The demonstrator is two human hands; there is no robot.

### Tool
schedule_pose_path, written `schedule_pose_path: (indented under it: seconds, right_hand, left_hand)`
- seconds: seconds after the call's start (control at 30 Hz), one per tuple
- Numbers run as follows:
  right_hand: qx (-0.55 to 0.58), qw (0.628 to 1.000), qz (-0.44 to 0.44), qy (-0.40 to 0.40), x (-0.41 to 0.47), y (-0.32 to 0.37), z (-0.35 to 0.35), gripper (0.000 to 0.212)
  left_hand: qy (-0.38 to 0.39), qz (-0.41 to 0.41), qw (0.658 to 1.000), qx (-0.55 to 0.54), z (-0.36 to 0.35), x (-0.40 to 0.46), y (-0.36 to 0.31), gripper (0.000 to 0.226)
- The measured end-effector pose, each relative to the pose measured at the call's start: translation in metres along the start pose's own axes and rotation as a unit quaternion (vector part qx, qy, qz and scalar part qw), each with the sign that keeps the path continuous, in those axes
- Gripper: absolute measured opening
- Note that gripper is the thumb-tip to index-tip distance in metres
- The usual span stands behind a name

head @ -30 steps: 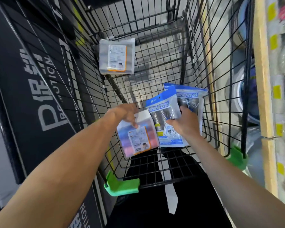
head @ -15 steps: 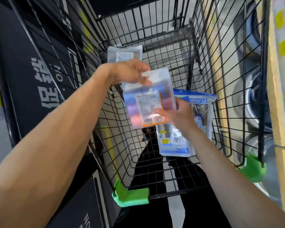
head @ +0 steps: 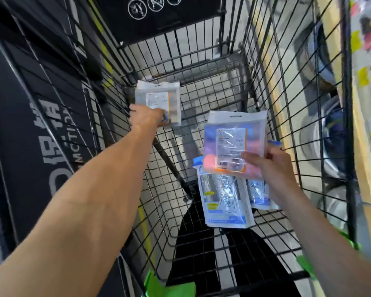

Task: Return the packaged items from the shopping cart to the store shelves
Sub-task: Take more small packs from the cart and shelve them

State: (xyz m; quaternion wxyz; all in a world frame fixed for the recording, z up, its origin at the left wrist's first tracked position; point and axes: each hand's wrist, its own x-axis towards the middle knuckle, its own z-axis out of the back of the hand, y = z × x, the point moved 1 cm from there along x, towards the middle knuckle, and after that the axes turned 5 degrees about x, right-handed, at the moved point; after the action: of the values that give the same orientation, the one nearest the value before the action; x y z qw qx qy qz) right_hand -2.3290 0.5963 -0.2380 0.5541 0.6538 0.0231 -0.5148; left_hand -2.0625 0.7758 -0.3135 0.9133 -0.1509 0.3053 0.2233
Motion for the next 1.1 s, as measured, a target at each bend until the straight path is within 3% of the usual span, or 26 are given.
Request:
schedule_pose_path:
  seconds: [0.17, 0.33, 0.53, 0.63, 0.8, 0.87, 0.93, 1.0, 1.1]
  right_hand:
    - [0.000, 1.000, -0.004, 0.008, -0.005, -0.005, -0.002, 0.020]
    - [-0.015, 1.000, 0.020, -0.001, -0.008, -0.011, 0.000, 0.022]
    - [0.013, 1.000, 0.016, -0.021, -0.014, -0.020, 0.003, 0.024]
    - [0.024, 0.999, 0.011, -0.034, -0.016, -0.023, 0.001, 0.025]
    - [0.039, 0.997, 0.009, -0.066, -0.013, -0.025, -0.005, 0.024]
    - [0.032, 0.996, 0.012, -0.085, -0.009, -0.024, -0.008, 0.019]
    - [0.018, 0.993, 0.015, -0.113, -0.004, -0.023, -0.011, 0.013]
    - [0.006, 0.990, 0.027, -0.142, 0.002, -0.021, -0.014, 0.012]
    - [0.017, 0.986, 0.036, -0.162, 0.011, -0.016, -0.023, 0.013]
  left_hand:
    - [0.005, -0.047, 0.997, 0.062, -0.014, -0.002, 0.003, 0.116]
    - [0.018, -0.050, 0.998, 0.030, -0.018, 0.000, -0.001, 0.122]
    - [0.005, -0.011, 1.000, 0.003, -0.013, -0.002, -0.003, 0.103]
    - [0.009, -0.006, 1.000, -0.004, -0.011, -0.001, -0.003, 0.109]
    - [0.087, 0.033, 0.993, -0.077, -0.015, 0.005, -0.004, 0.120]
    - [0.113, 0.029, 0.985, -0.128, -0.026, 0.013, -0.005, 0.107]
    - [0.077, -0.028, 0.988, -0.131, -0.017, -0.014, -0.017, 0.077]
    - [0.003, -0.141, 0.987, -0.073, -0.007, -0.049, -0.030, 0.053]
    - [-0.090, -0.307, 0.946, 0.043, -0.008, -0.099, -0.039, 0.028]
